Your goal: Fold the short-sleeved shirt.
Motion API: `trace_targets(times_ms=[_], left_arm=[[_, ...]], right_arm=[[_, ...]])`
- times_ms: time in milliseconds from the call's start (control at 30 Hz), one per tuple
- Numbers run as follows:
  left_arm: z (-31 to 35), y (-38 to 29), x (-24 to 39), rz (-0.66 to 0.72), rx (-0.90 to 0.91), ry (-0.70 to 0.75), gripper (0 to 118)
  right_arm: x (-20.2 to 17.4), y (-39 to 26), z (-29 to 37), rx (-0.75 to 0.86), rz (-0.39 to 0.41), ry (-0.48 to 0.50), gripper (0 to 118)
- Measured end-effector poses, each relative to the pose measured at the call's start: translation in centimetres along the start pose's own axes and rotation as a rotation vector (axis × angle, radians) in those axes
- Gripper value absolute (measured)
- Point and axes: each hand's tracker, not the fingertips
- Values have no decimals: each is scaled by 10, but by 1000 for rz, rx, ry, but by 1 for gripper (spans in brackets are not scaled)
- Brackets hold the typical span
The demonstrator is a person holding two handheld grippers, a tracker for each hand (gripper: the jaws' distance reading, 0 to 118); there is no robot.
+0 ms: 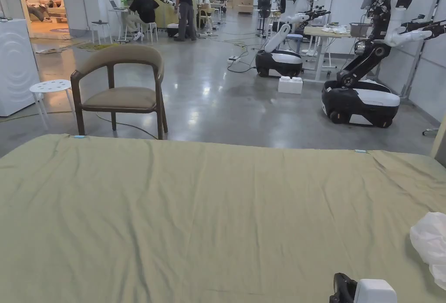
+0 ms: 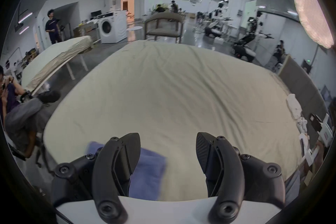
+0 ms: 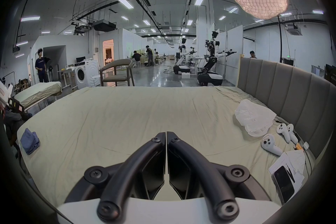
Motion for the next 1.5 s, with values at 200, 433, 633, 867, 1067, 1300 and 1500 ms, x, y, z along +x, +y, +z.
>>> trace_targets(times_ms=[200, 433, 633, 867, 1067, 1300, 1500], left_arm=[[-33, -41, 88, -39, 124, -77, 67], [-47, -47, 178, -74, 342, -78, 58], [-30, -44, 243, -105, 454, -113, 31], [-20, -46, 272, -130, 518, -98, 0], [-11, -52, 287, -183, 562, -35, 0], [-5, -51, 285, -161, 588, -11, 0], [-3, -54, 282, -160, 590, 3, 0]], right_arm=[[0, -2, 0, 1, -25, -2, 0], [-7, 16, -3, 52, -29, -21, 0], [-14, 34, -4, 102, -23, -26, 0], [-22, 42, 2, 143, -8, -33, 0], [-26, 37, 12, 154, -16, -44, 0], [-25, 35, 15, 159, -17, -40, 0], [-23, 37, 18, 161, -17, -45, 0]])
